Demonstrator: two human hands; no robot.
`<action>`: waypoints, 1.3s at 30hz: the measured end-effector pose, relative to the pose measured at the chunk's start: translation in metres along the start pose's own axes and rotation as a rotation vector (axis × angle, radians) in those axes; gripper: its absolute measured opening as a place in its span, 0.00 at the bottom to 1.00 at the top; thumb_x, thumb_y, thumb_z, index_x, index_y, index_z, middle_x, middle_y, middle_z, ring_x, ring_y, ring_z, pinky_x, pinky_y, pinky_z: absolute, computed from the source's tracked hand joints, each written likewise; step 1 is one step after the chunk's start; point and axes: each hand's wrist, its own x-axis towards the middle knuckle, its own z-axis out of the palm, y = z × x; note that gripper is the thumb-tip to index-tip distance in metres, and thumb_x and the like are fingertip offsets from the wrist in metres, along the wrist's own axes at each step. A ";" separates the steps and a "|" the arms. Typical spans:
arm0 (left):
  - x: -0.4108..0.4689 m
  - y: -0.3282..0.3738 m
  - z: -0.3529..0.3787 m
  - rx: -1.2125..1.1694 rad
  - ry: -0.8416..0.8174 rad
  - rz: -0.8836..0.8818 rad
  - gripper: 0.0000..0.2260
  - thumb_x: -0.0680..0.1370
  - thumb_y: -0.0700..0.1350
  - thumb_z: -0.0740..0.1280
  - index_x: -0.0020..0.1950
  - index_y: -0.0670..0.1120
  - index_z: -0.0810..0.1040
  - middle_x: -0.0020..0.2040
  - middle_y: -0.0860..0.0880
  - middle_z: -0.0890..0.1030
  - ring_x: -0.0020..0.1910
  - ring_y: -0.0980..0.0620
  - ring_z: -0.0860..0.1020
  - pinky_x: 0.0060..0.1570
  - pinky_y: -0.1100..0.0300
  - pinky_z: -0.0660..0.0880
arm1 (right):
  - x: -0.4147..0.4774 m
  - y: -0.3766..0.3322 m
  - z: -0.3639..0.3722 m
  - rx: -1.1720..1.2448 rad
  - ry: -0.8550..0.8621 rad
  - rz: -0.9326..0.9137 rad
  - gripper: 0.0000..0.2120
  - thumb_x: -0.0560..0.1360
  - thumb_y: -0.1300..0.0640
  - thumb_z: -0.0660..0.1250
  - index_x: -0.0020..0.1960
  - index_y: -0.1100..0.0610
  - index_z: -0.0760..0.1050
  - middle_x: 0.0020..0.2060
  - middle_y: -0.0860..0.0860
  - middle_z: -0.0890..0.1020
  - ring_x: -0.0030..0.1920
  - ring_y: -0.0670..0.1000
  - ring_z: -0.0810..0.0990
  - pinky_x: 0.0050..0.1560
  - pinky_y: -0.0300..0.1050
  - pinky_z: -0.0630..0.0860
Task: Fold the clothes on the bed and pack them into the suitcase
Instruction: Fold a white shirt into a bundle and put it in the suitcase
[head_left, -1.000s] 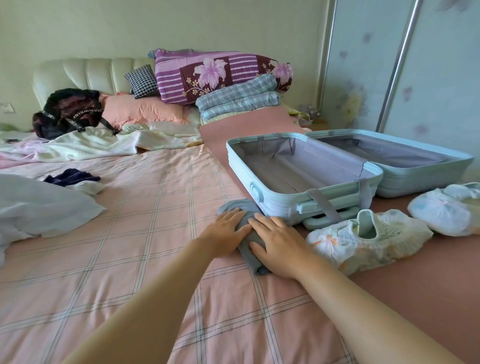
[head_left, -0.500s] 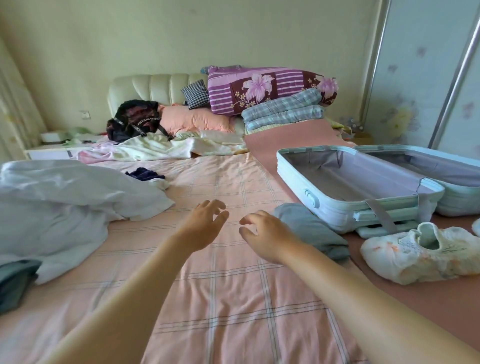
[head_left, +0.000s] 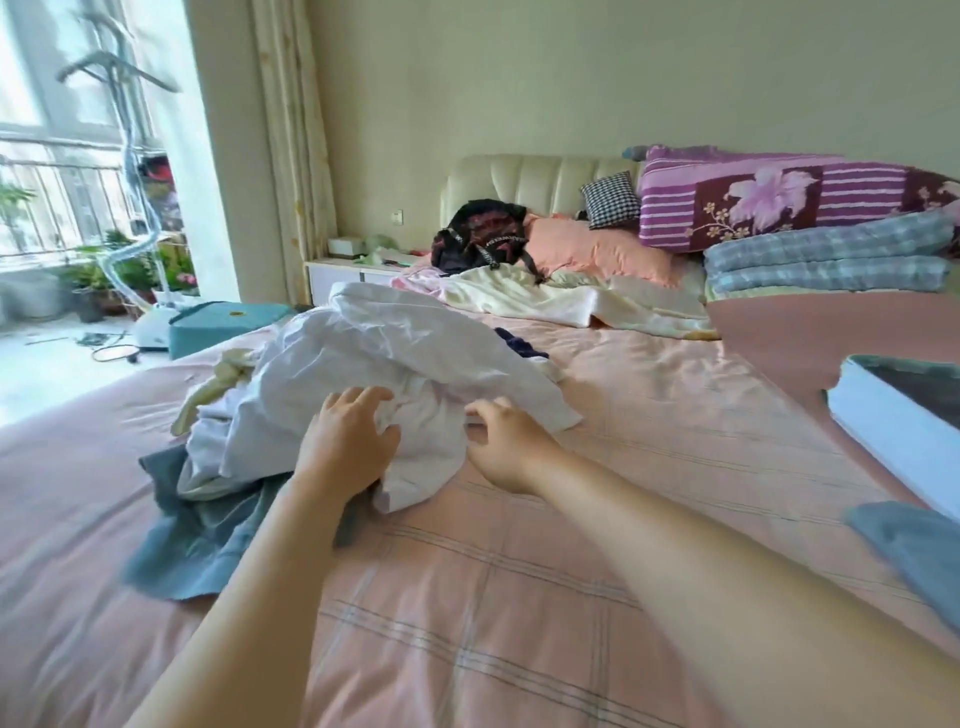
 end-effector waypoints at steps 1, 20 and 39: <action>0.004 -0.011 0.001 0.021 0.011 -0.023 0.25 0.78 0.52 0.66 0.74 0.53 0.67 0.74 0.49 0.68 0.72 0.45 0.62 0.70 0.48 0.64 | 0.014 -0.007 0.007 -0.025 0.010 -0.019 0.27 0.77 0.52 0.64 0.75 0.49 0.64 0.72 0.50 0.64 0.71 0.55 0.68 0.69 0.53 0.69; 0.041 -0.016 0.021 0.061 0.184 -0.045 0.19 0.78 0.48 0.65 0.69 0.57 0.71 0.67 0.51 0.69 0.67 0.47 0.65 0.66 0.53 0.62 | 0.161 -0.022 0.034 -0.439 0.229 -0.087 0.19 0.80 0.53 0.60 0.71 0.44 0.72 0.64 0.54 0.73 0.65 0.59 0.70 0.60 0.52 0.66; 0.008 0.061 0.018 0.106 -0.118 0.362 0.07 0.77 0.52 0.66 0.53 0.55 0.81 0.58 0.55 0.78 0.57 0.50 0.76 0.55 0.58 0.66 | -0.045 0.043 -0.035 -0.205 0.066 -0.201 0.20 0.77 0.46 0.59 0.68 0.38 0.71 0.49 0.49 0.83 0.52 0.52 0.80 0.48 0.46 0.75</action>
